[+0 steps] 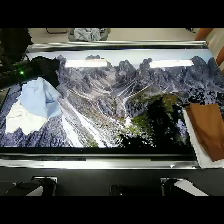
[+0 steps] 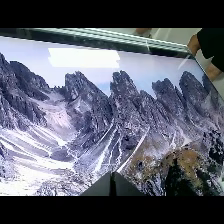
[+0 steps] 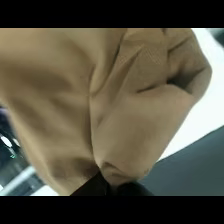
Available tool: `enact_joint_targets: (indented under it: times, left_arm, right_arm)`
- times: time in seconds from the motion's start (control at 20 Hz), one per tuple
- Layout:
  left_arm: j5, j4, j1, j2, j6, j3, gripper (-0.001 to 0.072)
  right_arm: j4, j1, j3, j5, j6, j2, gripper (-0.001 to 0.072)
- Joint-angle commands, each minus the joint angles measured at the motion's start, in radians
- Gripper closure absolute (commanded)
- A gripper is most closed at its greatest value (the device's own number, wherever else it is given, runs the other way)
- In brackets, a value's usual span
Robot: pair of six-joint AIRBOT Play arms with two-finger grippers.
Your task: Fold the shirts.
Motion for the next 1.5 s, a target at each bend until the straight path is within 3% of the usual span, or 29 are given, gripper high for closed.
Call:
enact_joint_targets:
  times: [0.0,0.1,0.15,0.2,0.25,0.3,0.4,0.55,0.65,0.8,0.85,0.9,0.95,1.0,1.1,1.25,1.45]
  left_arm:
    - [0.002,0.0,0.0,0.0,0.0,0.0,0.0676]
    - [0.002,0.0,0.0,0.0,-0.001,0.0,0.0676]
    - [0.004,0.0,0.0,0.0,-0.001,0.0,0.0675]
    - [0.009,-0.001,0.0,0.0,-0.003,0.001,0.0676]
    - [0.018,-0.001,0.0,0.001,-0.005,0.001,0.0676]
    - [0.027,-0.002,0.0,0.002,-0.005,0.003,0.0676]
    - [0.03,0.0,0.0,0.0,-0.004,0.041,0.0677]
    - [0.049,0.105,-0.006,-0.022,-0.007,0.148,0.068]
    - [-0.01,0.372,-0.024,-0.095,-0.145,0.246,0.068]
    - [-0.236,0.671,-0.052,-0.246,-0.303,0.288,0.0658]
    - [-0.325,0.687,-0.053,-0.291,-0.333,0.274,0.0443]
    - [-0.447,0.687,-0.053,-0.336,-0.377,0.249,0.0082]
    - [-0.569,0.678,-0.054,-0.368,-0.372,0.211,0.0023]
    - [-0.631,0.655,-0.059,-0.38,-0.338,0.143,0.0023]
    - [-0.558,0.631,-0.076,-0.323,-0.32,-0.026,0.0034]
    - [-0.399,0.63,-0.092,-0.24,-0.356,-0.143,0.0039]
    - [-0.383,0.631,-0.095,-0.24,-0.346,-0.138,0.0038]
  right_arm:
    - [-0.079,-0.001,-0.134,-0.111,0.023,0.008,0.0667]
    - [-0.079,-0.001,-0.162,-0.125,0.05,0.008,0.0665]
    - [-0.079,-0.001,-0.172,-0.126,0.069,0.008,0.0612]
    - [-0.079,-0.001,-0.172,-0.121,0.069,0.008,0.0381]
    - [-0.079,-0.001,-0.166,-0.117,0.027,0.016,0.0099]
    - [-0.08,-0.001,-0.142,-0.126,-0.037,0.029,0.0021]
    - [-0.085,0.0,-0.01,-0.174,-0.062,0.057,0.0021]
    - [-0.025,0.084,0.276,-0.418,-0.108,0.09,0.0031]
    - [-0.031,0.273,0.402,-0.549,-0.21,0.105,0.0031]
    - [-0.052,0.644,0.418,-0.466,-0.207,0.093,0.0029]
    - [-0.072,0.75,0.397,-0.398,-0.148,0.075,0.0025]
    - [-0.079,0.842,0.37,-0.318,-0.09,0.045,0.002]
    - [-0.058,0.906,0.345,-0.241,-0.08,0.01,0.002]
    - [-0.007,0.949,0.312,-0.169,-0.098,-0.03,0.0017]
    - [0.076,0.983,0.23,-0.095,-0.138,-0.081,0.0018]
    - [0.06,0.991,0.173,-0.14,-0.137,-0.085,0.0018]
    - [0.045,0.991,0.173,-0.144,-0.137,-0.084,0.0021]
